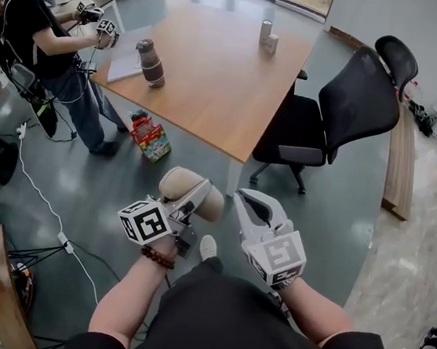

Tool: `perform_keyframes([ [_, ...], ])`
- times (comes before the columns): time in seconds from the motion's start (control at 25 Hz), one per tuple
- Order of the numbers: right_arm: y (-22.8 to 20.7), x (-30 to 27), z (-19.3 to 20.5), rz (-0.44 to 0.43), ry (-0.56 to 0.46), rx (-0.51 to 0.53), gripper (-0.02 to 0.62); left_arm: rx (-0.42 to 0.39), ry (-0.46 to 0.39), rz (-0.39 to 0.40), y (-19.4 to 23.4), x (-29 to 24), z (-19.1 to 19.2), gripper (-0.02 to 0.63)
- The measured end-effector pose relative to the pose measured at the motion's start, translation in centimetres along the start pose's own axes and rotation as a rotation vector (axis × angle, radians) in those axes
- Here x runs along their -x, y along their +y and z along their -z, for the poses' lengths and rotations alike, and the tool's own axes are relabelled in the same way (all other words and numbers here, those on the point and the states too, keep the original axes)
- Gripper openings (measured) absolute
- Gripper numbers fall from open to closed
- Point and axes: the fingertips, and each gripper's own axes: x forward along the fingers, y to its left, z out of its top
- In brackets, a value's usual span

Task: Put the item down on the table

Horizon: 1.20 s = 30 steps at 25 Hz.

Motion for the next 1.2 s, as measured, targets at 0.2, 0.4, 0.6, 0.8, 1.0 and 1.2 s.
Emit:
perform_keyframes([
  [0.2, -1.4, -4.3, -1.1, 0.003, 0.009, 0.005, -0.006, 0.021, -0.003, -0.001, 2.9, -2.1, -3.5, 0.365],
  [0.4, -2.4, -8.4, -1.9, 0.009, 0.028, 0.010, 0.011, 0.084, 0.005, 0.013, 5.5, -4.0, -6.4, 0.365],
  [0.6, -2.9, -11.5, -2.7, -0.004, 0.045, 0.021, 0.039, 0.141, 0.005, 0.018, 7.6, -5.7, -8.5, 0.365],
  [0.8, -2.7, -14.0, -3.2, -0.041, 0.057, 0.039, 0.084, 0.191, -0.019, 0.023, 9.0, -7.0, -10.6, 0.365],
  [1.0, -2.7, -16.4, -2.9, -0.117, 0.078, 0.067, 0.186, 0.232, -0.039, 0.028, 10.2, -8.7, -11.7, 0.365],
  [1.2, -4.0, -18.6, -2.4, -0.193, 0.081, 0.099, 0.290, 0.280, -0.061, 0.037, 11.3, -10.8, -12.4, 0.365],
])
